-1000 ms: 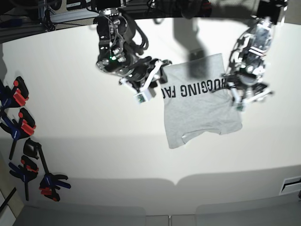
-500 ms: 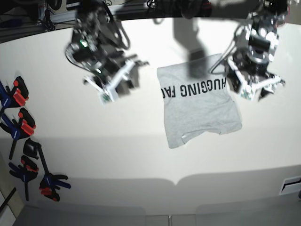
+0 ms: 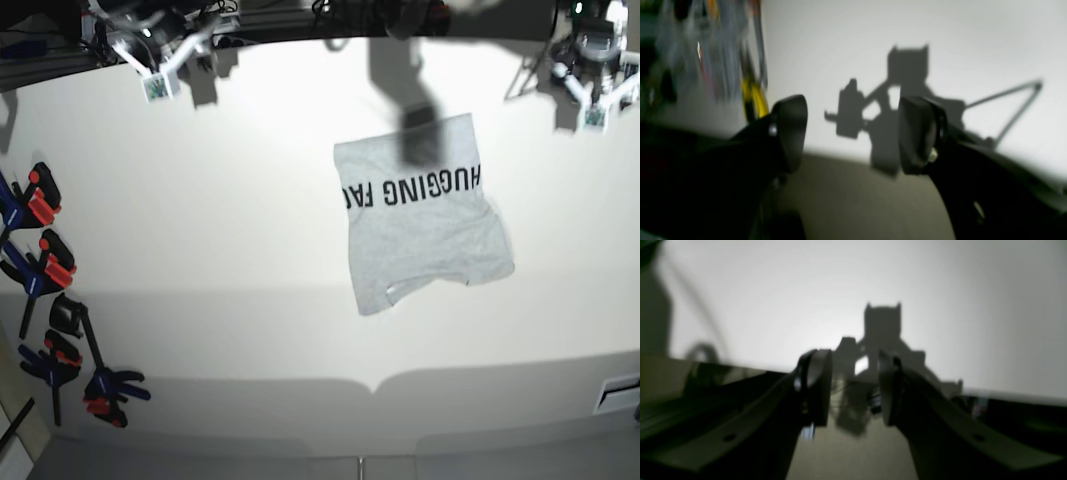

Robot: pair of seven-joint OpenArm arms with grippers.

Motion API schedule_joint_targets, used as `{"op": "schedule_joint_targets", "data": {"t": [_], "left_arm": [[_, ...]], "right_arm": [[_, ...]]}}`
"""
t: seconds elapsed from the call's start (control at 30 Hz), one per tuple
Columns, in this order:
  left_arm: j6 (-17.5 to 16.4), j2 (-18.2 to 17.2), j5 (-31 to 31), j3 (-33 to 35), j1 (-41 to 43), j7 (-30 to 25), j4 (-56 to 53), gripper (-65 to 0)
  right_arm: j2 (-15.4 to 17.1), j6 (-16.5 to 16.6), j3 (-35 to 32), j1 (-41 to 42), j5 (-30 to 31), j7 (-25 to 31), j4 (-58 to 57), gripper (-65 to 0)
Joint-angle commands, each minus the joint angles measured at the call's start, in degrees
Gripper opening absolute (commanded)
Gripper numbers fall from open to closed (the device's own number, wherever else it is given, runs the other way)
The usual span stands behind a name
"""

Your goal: Fold the T-shirt properly

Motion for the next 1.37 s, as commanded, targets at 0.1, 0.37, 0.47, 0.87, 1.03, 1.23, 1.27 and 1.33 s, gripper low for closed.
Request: {"op": "schedule_joint_targets", "data": {"t": [0.1,0.37,0.47,0.87,1.03,1.23,1.27,1.33], "left_arm": [[0.0,2.9,2.2,-2.5,8.8,-1.4,1.0,-25.7],[-0.3,4.9,1.7,-2.3,20.1,-6.3,-5.2,-25.7],[-8.3,8.0,0.2,-1.9,18.3,-12.2,-15.8,-25.7],[-23.4,18.2,-2.5,8.3,-15.9,-51.4,-81.4,-25.7],[-23.4,21.9,2.7,8.3,-30.6,-55.3,-105.9,-25.7],[-23.4,22.9,4.4,8.3,-35.3,-55.2,-111.1,-25.7],[-23.4,23.0,4.4,8.3,-35.3,-55.0,-110.5,-25.7],[-23.4,23.1,4.4,8.3,-35.3,-54.6,-109.3,-25.7]], "right_arm": [[1.2,3.1,2.8,-8.0,3.8,-1.4,1.0,-43.0],[10.2,3.5,2.8,-20.7,4.7,0.2,-2.1,-43.0],[13.6,3.9,0.5,-21.1,4.7,3.1,-9.9,-43.0],[21.6,-0.2,-29.0,0.4,-6.8,45.3,-63.8,-43.0],[19.6,-4.9,-39.0,15.6,-7.2,55.0,-89.4,-43.0],[16.5,-4.8,-43.9,24.6,-7.2,63.4,-107.8,-43.0],[16.3,-4.8,-44.3,24.7,-7.2,65.4,-108.3,-43.0],[16.2,-4.8,-44.8,24.7,-7.2,67.7,-108.3,-43.0]]}}
